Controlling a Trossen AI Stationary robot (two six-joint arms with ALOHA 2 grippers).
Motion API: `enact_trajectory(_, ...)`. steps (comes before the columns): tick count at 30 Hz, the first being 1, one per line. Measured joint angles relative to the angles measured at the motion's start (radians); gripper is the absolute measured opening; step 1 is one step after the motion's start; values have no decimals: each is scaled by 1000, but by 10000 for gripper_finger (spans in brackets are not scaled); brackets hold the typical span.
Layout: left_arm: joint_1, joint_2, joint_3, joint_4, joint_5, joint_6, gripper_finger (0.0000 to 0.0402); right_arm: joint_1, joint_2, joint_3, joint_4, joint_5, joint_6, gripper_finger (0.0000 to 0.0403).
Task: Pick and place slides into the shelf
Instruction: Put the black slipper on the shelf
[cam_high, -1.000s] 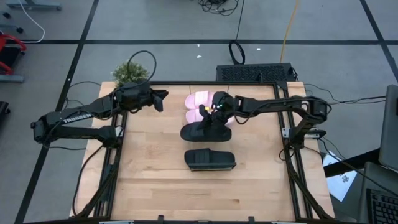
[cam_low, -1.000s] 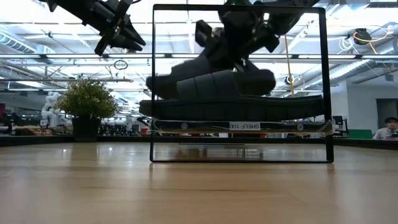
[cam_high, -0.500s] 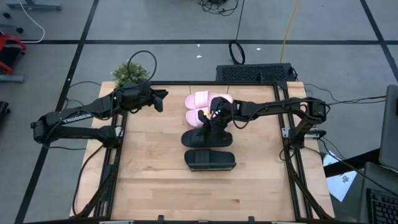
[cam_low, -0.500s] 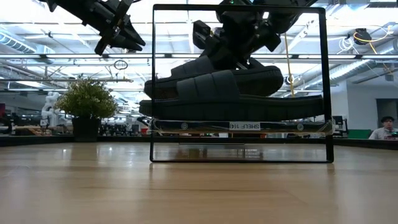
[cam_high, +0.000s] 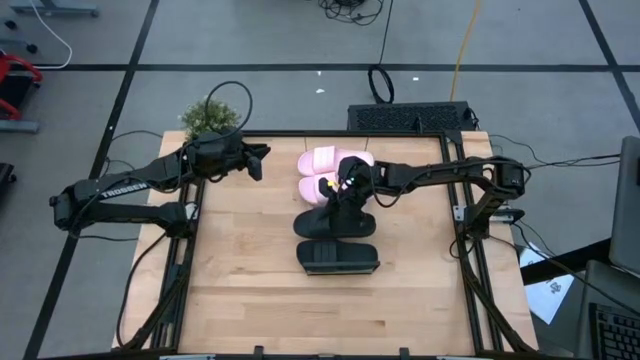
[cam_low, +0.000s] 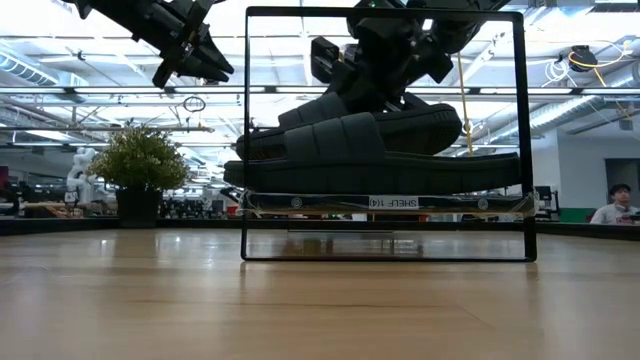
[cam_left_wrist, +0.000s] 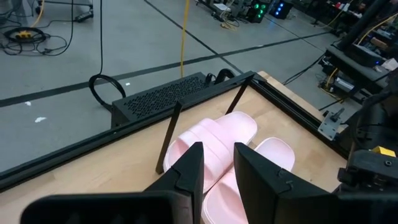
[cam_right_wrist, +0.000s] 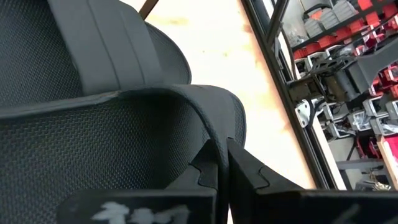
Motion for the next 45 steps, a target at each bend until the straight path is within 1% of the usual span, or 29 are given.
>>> enact_trajectory(11,0,0,0,0,0,7,83,-33,6,0,4,-6,0,0)
enact_trajectory(14,0,0,0,0,0,12,83,-38,23,0,2,-61,17,0)
enact_trajectory(16,0,0,0,0,-1,20,83,-37,36,0,9,-70,16,0)
enact_trajectory(20,0,0,0,0,-3,24,83,-38,55,0,16,-45,1,0)
enact_trajectory(35,0,0,0,0,-43,68,83,-72,56,-1,17,-50,-8,0)
enact_trajectory(45,2,0,0,0,-45,79,83,-71,103,1,54,-53,-20,0)
